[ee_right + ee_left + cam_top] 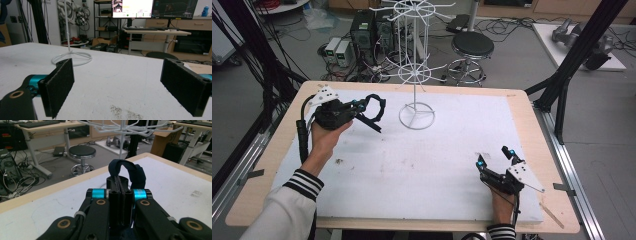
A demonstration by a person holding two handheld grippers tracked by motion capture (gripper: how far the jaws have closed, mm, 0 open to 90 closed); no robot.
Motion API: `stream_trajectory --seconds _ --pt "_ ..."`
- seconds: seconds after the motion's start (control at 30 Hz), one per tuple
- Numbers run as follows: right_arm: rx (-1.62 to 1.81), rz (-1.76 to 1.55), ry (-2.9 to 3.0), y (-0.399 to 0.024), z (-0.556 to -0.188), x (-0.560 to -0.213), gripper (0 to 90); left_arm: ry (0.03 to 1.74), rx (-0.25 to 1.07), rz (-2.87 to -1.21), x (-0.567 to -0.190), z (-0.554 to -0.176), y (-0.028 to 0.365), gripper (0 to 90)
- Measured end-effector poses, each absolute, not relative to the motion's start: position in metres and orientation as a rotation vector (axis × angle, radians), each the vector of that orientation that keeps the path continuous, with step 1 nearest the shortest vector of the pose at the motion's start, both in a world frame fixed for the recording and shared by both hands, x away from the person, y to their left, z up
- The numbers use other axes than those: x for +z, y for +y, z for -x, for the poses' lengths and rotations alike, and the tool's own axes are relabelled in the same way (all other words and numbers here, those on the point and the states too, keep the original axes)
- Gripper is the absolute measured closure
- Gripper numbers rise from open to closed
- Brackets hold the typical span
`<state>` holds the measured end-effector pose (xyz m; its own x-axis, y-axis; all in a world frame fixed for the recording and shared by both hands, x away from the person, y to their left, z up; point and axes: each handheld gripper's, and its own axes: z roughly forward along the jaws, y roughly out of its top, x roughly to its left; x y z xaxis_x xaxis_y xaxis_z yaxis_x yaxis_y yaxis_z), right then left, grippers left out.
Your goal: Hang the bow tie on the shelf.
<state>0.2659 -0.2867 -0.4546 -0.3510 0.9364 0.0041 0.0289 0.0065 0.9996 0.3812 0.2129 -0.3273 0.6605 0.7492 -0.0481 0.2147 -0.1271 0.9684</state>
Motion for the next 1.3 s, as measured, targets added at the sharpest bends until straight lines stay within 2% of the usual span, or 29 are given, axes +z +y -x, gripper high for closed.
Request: stream_trajectory --seconds 0.6,1.3 --pt "1.454 -1.041 1.493 -0.287 -0.266 -0.455 10.9 0.711 0.553 -1.64 -0.301 -0.378 0.192 88.0" --pt "1.454 -1.035 1.491 -0.287 -0.266 -0.455 10.9 0.7 0.58 -1.694 -0.281 -0.394 0.163 88.0"
